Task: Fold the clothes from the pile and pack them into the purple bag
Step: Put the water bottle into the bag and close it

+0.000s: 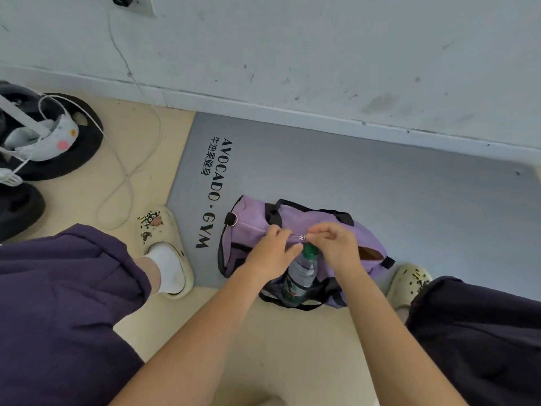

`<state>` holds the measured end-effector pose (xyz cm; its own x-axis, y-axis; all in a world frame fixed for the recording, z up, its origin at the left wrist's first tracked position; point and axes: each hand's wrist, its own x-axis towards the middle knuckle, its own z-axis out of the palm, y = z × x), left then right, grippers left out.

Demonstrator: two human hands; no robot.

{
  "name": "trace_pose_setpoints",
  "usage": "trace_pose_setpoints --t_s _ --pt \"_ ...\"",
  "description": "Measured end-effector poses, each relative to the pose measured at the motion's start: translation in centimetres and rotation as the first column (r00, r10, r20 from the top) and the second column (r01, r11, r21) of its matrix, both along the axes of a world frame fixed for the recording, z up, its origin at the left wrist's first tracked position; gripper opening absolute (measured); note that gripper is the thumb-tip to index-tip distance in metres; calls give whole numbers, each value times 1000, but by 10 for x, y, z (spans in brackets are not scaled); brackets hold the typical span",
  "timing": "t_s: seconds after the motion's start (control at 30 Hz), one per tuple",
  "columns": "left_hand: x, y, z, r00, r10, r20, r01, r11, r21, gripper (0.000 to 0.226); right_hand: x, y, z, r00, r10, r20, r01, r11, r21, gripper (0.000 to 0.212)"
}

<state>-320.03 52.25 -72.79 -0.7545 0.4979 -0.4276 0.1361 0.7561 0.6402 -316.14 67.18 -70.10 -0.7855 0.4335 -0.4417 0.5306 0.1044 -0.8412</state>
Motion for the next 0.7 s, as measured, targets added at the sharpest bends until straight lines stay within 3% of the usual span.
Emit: trace_pose_setpoints --t_s 0.1,0.33,0.5,0.6,0.7 --pt "-2 -8 -15 988 130 -87 -119 986 119 20 5 7 -4 1000 -12 0 12 1000 23 19" --pt "-13 -12 -27 943 306 -131 -290 949 125 26 51 92 -9 962 -263 69 231 924 304 22" --pt "-17 -10 -27 938 309 -158 -294 949 114 21 82 127 -17 899 -434 58 355 800 483 4" --pt "-15 -11 -24 937 277 -213 -263 960 90 20 84 115 -26 922 -386 16 327 803 499 14" --pt "-13 -14 -24 940 245 -237 -249 968 14 27 79 97 -31 987 -155 40 135 938 319 47"
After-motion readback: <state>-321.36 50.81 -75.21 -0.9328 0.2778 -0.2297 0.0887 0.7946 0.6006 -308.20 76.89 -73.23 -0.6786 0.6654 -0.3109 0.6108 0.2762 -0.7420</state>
